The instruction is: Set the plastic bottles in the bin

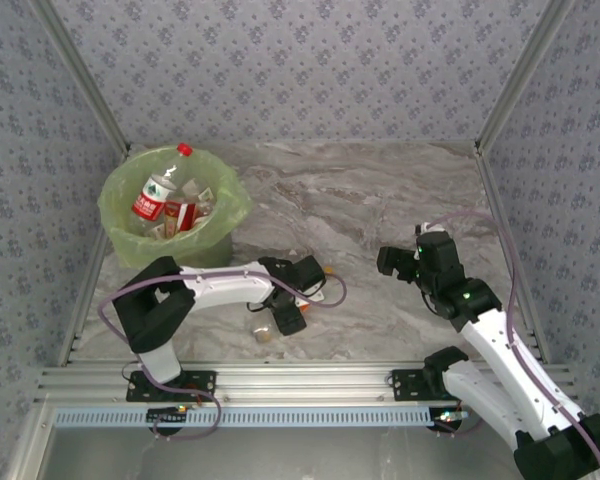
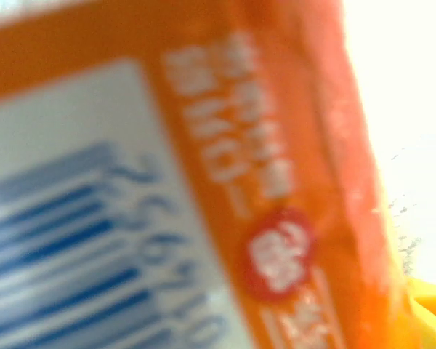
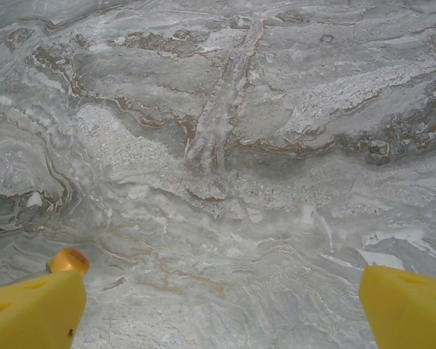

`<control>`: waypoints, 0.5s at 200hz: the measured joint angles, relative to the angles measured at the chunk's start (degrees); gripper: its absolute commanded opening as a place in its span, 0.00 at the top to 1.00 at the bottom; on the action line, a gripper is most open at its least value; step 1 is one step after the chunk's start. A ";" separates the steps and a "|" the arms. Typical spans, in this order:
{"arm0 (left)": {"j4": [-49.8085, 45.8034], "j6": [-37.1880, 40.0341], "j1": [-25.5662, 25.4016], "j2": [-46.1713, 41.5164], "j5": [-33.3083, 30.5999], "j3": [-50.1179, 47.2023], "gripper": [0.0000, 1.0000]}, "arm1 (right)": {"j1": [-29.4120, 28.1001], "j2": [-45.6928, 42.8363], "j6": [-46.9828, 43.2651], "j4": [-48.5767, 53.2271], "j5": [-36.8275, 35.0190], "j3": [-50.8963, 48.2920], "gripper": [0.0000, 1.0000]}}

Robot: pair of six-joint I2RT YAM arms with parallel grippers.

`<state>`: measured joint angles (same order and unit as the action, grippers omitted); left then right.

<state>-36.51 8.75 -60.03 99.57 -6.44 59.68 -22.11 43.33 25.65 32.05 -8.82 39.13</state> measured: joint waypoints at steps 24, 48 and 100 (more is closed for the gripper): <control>-1.14 0.13 -0.11 0.76 0.66 0.98 0.27 | 0.00 -0.13 0.31 -0.02 -0.44 -0.11 0.01; -1.60 -0.44 0.02 1.03 1.11 1.38 0.30 | 0.00 -0.17 0.52 -0.02 -0.85 -0.76 0.01; -2.03 -2.49 2.38 2.25 1.66 3.10 0.47 | 0.00 -0.17 0.55 0.00 -1.86 -0.87 0.01</control>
<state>-38.54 6.26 -57.65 101.82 -4.78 62.78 -22.11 43.16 26.20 32.05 -10.68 38.26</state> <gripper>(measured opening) 0.705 0.988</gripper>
